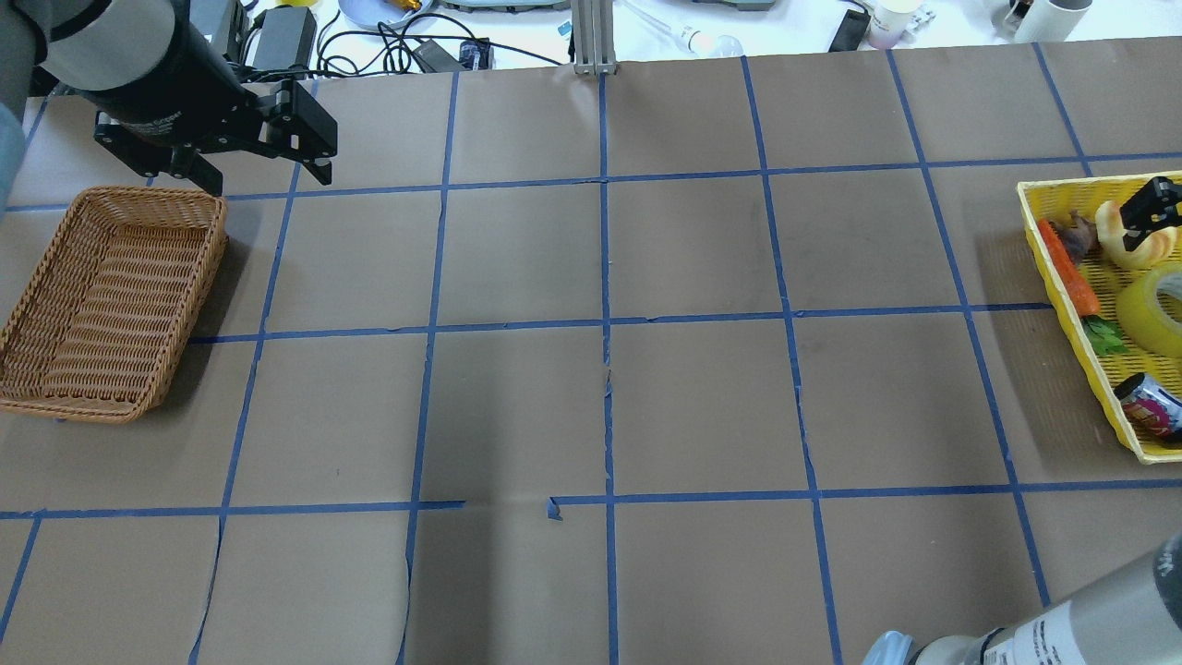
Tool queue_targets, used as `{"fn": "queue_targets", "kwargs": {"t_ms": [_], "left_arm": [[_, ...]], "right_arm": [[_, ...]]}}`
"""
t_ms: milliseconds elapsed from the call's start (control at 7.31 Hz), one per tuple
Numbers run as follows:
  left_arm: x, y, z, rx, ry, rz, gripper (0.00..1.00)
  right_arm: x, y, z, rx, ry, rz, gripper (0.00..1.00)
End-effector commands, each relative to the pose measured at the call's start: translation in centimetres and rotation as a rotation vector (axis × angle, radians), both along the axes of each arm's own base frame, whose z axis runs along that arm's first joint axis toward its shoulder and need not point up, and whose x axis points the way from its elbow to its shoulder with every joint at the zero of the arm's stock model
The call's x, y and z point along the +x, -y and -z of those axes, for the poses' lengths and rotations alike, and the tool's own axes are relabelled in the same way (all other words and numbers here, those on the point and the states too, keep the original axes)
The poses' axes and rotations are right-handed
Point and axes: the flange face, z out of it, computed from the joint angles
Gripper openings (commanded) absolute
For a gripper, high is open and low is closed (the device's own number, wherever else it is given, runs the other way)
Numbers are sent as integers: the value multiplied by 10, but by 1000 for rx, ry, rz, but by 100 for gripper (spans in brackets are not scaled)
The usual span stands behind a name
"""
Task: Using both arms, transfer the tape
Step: 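Move the right gripper down over the yellow tray to the tape roll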
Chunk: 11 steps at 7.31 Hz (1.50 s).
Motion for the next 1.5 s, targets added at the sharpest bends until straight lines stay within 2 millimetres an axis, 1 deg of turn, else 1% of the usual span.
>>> {"fn": "queue_targets", "kwargs": {"t_ms": [0, 137, 274, 410, 547, 821, 957, 1094, 1231, 1368], "left_arm": [[1, 0, 1, 1, 1, -1, 100], [0, 0, 0, 0, 1, 1, 100], [0, 0, 1, 1, 1, 1, 100], [0, 0, 0, 0, 0, 1, 100], [1, 0, 1, 1, 1, -1, 100], [0, 0, 1, 3, 1, 2, 100], [1, 0, 1, 1, 1, 1, 100], [0, 0, 1, 3, 1, 2, 100], [1, 0, 0, 0, 1, 1, 100], [1, -1, 0, 1, 1, 1, 100]], "right_arm": [[-11, 5, 39, 62, -22, -13, 100], [-14, 6, 55, 84, -13, -12, 100], [-15, 7, 63, 90, -13, -12, 100], [-17, 6, 63, 100, -24, -11, 100], [-18, 6, 74, 118, -19, -13, 94], [-25, 1, 78, 133, -10, 0, 92], [-26, 0, 78, 132, -9, 0, 75], [-25, 0, 77, 129, -7, 0, 43], [-25, 1, 78, 130, -5, 0, 23], [-26, 1, 77, 129, -5, 2, 0]]}}
